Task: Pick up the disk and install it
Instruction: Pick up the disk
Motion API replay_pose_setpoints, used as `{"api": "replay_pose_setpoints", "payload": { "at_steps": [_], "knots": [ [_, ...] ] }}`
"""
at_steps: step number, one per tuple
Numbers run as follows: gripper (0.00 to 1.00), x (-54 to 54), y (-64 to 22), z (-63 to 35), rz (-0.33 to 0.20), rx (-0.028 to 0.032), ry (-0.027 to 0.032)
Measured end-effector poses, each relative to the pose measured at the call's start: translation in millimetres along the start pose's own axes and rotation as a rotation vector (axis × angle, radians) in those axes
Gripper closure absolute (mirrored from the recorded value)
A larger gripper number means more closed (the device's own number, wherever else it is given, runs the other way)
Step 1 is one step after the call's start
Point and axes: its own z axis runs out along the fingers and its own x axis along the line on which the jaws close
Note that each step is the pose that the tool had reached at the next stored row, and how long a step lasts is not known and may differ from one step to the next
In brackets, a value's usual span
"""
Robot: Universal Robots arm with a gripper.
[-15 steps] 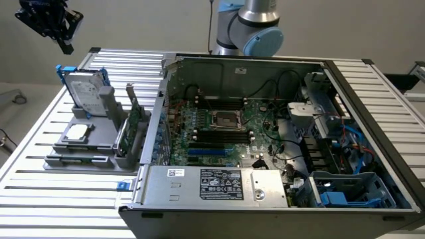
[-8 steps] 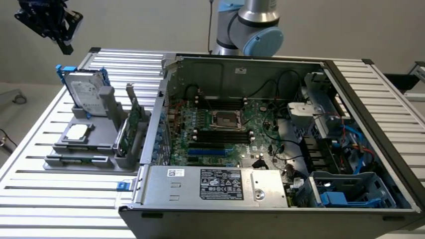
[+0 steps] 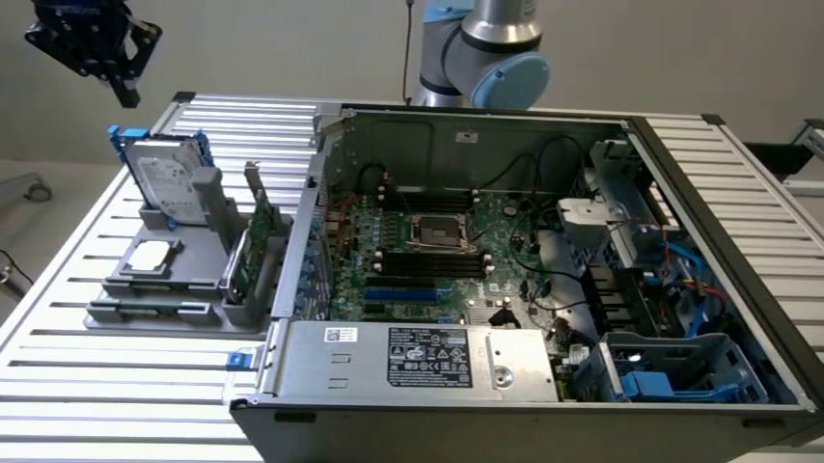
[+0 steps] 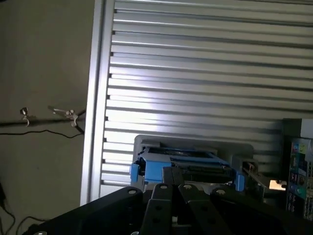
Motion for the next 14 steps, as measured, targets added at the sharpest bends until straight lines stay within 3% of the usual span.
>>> {"api": "replay_pose_setpoints", "payload": {
  "at_steps": [14],
  "knots": [
    [0.89, -0.1, -0.3, 2.9, -0.254, 0.0030, 0.0198]
  ]
}}
